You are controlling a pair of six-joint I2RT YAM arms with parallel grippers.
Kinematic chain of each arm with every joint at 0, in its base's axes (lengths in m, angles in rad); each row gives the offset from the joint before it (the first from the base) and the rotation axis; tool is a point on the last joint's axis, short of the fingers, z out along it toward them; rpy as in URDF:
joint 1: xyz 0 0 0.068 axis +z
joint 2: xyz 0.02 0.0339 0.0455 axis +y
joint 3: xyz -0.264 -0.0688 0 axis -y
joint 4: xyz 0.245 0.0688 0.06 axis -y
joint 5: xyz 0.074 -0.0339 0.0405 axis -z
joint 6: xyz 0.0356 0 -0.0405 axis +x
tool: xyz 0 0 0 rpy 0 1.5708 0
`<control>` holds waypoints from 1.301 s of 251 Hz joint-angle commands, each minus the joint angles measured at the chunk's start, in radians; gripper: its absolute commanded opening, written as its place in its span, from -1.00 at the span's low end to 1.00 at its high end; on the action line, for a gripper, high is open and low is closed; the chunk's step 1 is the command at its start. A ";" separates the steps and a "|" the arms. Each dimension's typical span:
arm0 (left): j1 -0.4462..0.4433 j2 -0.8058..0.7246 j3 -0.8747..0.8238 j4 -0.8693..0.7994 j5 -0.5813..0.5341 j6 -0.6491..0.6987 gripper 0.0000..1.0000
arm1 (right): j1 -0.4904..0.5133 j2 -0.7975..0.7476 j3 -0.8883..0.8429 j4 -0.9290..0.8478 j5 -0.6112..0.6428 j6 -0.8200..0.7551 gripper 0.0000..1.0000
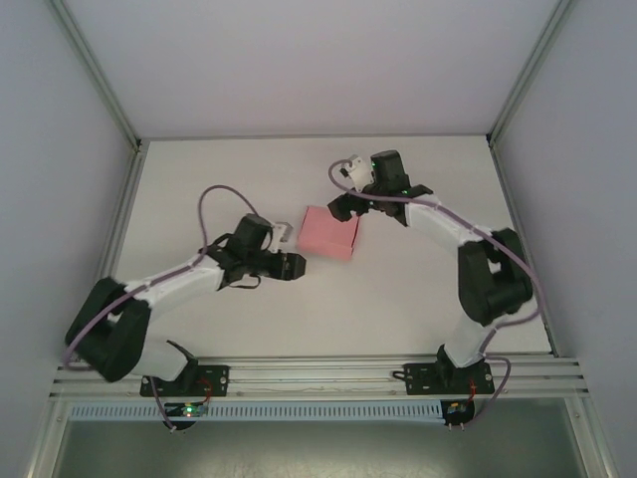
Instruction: Assemble paper box
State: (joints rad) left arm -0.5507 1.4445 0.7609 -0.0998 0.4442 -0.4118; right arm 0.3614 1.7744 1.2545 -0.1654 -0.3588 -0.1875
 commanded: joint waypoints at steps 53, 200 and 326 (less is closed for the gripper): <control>-0.067 0.293 0.178 0.166 0.111 0.041 -0.12 | -0.008 0.290 0.263 -0.276 -0.140 -0.024 0.84; -0.079 0.470 0.308 0.197 -0.029 0.069 -0.23 | -0.003 0.510 0.450 -0.548 -0.360 -0.026 0.54; -0.208 0.561 0.137 0.768 -0.449 0.122 -0.22 | 0.033 0.535 0.335 -0.533 -0.430 0.003 0.20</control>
State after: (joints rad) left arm -0.7200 1.9213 0.9089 0.3904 0.1421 -0.3424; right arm 0.3279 2.2505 1.6699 -0.5789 -0.6987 -0.2108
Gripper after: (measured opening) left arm 0.382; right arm 0.614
